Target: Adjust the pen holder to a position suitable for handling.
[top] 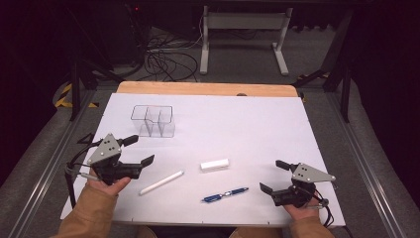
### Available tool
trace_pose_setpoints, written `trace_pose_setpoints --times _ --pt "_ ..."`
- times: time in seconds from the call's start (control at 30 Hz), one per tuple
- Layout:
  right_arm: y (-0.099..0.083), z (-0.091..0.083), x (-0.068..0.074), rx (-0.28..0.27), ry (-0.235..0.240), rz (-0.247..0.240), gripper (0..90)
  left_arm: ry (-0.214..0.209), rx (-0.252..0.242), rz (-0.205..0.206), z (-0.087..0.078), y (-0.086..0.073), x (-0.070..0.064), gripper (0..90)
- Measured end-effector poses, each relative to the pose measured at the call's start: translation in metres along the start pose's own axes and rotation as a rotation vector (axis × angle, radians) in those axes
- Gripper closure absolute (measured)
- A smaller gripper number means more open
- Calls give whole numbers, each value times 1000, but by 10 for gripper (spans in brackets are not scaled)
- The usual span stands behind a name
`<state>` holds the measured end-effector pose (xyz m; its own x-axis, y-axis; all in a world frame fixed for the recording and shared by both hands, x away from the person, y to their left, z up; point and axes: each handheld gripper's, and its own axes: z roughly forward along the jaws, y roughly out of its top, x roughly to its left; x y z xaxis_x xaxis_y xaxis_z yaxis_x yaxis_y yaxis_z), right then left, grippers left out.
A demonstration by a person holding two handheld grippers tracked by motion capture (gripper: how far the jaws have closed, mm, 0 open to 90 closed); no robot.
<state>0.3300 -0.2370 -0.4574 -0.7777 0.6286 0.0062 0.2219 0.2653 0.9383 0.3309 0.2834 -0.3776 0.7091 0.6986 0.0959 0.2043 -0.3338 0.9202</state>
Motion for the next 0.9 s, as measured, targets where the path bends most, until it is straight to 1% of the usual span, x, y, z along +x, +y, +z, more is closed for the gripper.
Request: trace_pose_setpoints --times 0.07,0.17,0.3,0.37,0.4,0.63,0.77,0.83,0.87,0.9 --pt "0 1 0 4 0 5 23 -2 12 7 2 3 4 190" --pt "-1 2 1 12 4 -2 23 -2 25 8 6 7 10 194" --pt "-1 4 1 15 13 -4 23 -13 36 -13 12 11 21 201" --pt "-1 5 1 20 15 -5 23 -13 38 -11 14 12 23 201" --pt "-2 5 2 24 17 -5 23 -17 43 -17 17 14 28 201" --pt "-2 6 3 27 21 -6 23 -14 59 -13 24 18 35 206" --pt "-2 7 3 30 22 -10 23 3 63 -6 30 20 41 208" --pt "-2 7 3 31 23 -11 23 21 79 2 33 20 43 230" --pt "-2 7 3 32 25 -8 23 21 79 2 33 20 43 233" --pt "-2 7 3 32 28 -9 23 34 117 15 37 22 44 233"
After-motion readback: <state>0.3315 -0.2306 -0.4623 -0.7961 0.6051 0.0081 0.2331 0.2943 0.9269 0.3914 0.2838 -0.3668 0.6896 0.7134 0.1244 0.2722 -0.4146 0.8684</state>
